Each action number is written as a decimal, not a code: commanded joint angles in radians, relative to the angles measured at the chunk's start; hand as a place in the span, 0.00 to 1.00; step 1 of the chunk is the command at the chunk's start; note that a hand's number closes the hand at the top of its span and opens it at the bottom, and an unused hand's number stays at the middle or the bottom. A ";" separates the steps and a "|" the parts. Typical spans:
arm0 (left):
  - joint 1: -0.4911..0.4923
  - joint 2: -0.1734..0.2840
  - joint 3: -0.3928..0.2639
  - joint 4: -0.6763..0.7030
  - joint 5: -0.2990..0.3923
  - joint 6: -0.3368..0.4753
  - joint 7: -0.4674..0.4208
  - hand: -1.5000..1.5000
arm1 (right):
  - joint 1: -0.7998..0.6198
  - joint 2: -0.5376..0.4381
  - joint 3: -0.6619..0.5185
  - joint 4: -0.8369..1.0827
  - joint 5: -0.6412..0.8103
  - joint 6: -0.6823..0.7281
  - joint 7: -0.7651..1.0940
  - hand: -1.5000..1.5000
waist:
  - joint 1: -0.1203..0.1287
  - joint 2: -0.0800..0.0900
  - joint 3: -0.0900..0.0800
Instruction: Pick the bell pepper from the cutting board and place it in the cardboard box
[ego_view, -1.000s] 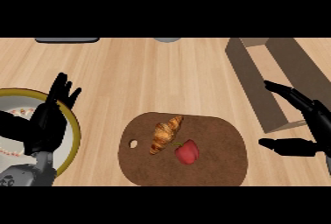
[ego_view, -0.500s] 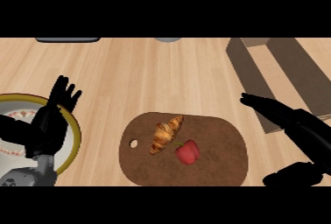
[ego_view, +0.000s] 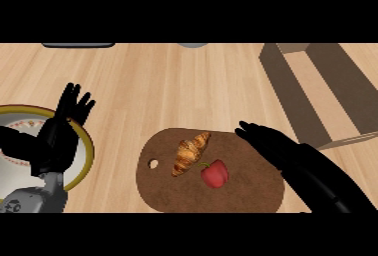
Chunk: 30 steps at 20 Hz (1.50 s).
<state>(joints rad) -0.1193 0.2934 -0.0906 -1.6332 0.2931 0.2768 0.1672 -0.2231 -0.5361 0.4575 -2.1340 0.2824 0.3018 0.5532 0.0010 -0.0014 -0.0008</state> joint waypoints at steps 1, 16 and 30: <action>0.038 -0.010 0.018 -0.048 0.008 -0.019 0.021 0.50 | 0.002 0.075 0.076 0.048 0.130 0.011 0.045 0.00 | 0.004 0.000 0.001; -0.008 -0.077 0.054 -0.035 -0.077 -0.059 0.072 0.50 | 0.017 0.298 0.024 0.223 0.295 0.046 -0.051 0.00 | 0.000 0.001 0.001; 0.007 -0.099 0.139 0.017 -0.096 -0.146 -0.003 0.50 | 0.019 0.410 0.008 0.332 0.432 0.086 -0.096 0.00 | 0.001 0.001 0.001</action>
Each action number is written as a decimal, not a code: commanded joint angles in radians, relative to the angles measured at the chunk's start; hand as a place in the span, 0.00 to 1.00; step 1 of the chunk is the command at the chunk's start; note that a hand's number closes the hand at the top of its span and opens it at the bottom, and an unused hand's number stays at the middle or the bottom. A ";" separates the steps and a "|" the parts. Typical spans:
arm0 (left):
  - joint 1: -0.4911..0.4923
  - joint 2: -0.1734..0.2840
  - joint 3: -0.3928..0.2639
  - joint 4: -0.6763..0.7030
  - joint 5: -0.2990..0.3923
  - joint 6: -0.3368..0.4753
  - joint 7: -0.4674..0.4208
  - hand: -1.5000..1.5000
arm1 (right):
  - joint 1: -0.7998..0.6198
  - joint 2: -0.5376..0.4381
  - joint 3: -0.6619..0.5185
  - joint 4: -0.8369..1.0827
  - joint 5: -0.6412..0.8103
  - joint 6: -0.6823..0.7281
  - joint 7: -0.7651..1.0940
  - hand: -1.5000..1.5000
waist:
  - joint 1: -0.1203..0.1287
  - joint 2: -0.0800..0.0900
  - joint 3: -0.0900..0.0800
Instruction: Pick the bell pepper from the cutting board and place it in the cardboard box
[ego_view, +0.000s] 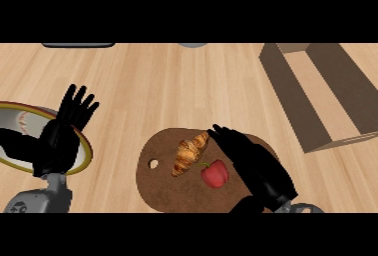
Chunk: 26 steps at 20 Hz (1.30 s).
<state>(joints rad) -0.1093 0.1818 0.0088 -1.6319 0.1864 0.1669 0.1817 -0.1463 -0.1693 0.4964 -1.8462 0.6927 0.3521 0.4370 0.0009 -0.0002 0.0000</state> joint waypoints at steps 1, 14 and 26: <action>0.045 0.002 0.021 -0.023 0.004 -0.037 0.009 0.50 | -0.040 0.024 -0.059 0.050 0.020 0.035 -0.020 0.00 | 0.002 0.000 0.000; 0.007 -0.029 0.035 -0.073 -0.047 -0.029 0.066 0.50 | 0.045 0.067 -0.026 0.158 0.162 -0.057 -0.155 0.00 | 0.000 0.000 0.000; 0.018 -0.045 0.069 -0.032 -0.056 -0.077 0.019 0.50 | 0.047 0.107 -0.063 0.213 0.204 -0.021 -0.186 0.00 | -0.001 0.000 0.000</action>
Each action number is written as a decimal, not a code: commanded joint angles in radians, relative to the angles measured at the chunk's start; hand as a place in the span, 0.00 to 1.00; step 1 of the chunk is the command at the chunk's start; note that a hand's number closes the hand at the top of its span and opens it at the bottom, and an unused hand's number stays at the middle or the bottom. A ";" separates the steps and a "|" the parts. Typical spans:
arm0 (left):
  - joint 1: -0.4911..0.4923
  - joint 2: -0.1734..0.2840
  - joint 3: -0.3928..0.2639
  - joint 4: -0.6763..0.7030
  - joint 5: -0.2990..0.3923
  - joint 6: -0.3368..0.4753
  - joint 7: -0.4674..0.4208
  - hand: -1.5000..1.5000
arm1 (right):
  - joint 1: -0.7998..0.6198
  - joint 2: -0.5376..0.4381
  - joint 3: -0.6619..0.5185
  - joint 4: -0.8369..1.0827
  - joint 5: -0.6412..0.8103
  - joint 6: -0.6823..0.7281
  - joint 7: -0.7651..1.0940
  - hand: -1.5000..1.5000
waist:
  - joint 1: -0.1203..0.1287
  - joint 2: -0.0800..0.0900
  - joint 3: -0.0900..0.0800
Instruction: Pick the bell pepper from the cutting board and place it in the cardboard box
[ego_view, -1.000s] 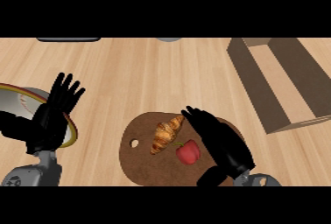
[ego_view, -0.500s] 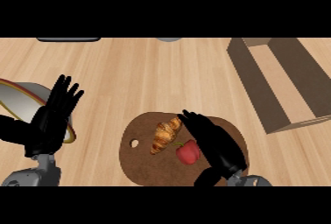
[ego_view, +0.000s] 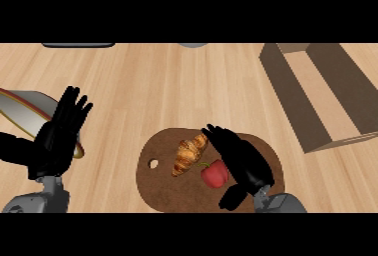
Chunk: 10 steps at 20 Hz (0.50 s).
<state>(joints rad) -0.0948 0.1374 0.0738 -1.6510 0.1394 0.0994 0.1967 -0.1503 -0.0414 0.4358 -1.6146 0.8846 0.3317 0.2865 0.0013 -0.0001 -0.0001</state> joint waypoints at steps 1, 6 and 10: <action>0.027 0.000 0.008 -0.033 0.003 -0.017 0.025 0.50 | 0.084 0.001 0.040 -0.056 0.035 -0.018 -0.007 0.00 | -0.001 -0.001 0.000; 0.023 -0.041 -0.023 0.005 -0.051 0.009 -0.030 0.50 | 0.035 0.040 0.069 -0.021 0.053 -0.017 0.044 0.00 | -0.001 0.000 0.000; -0.011 -0.006 0.018 -0.027 -0.011 -0.020 0.048 0.50 | -0.037 0.040 -0.023 0.137 0.062 -0.055 -0.083 0.00 | 0.001 0.000 0.000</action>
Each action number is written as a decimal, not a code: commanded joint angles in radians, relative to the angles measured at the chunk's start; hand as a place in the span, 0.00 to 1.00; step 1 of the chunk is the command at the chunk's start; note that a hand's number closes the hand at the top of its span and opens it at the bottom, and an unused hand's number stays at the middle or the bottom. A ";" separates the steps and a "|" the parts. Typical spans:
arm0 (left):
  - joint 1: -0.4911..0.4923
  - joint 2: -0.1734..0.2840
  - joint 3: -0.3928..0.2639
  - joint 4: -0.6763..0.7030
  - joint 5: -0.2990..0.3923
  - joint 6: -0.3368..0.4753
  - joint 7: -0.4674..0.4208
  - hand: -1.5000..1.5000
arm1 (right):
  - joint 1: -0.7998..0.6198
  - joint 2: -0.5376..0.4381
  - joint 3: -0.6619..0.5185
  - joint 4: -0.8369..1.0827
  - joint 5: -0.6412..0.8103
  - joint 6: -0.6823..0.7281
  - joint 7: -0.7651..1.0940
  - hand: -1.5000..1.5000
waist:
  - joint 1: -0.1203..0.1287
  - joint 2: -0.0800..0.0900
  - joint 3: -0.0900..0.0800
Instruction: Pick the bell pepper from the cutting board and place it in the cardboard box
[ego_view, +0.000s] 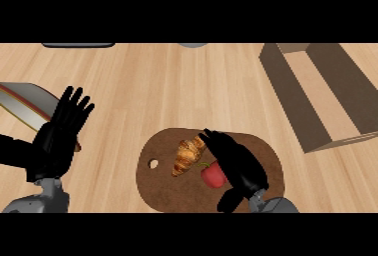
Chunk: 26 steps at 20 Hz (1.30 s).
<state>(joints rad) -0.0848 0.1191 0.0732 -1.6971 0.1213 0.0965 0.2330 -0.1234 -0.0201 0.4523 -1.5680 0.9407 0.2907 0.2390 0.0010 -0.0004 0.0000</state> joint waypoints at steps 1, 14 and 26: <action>-0.018 0.037 0.046 -0.030 0.032 -0.028 0.043 0.50 | -0.060 0.019 0.031 0.107 0.006 -0.070 0.012 0.00 | 0.003 0.000 0.000; 0.012 0.016 0.029 -0.032 0.009 -0.038 0.022 0.50 | -0.078 0.018 0.103 0.074 0.139 -0.177 -0.039 1.00 | 0.004 0.000 0.000; -0.073 -0.024 -0.021 0.025 -0.031 -0.010 0.011 0.50 | -0.650 0.020 0.174 0.526 -0.034 -0.362 0.388 1.00 | 0.049 0.008 0.000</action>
<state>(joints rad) -0.1378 0.0961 0.0589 -1.6563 0.0950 0.0807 0.2262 -0.5964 -0.0037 0.5917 -1.1934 0.9718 0.0022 0.5483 0.0449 0.0076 -0.0002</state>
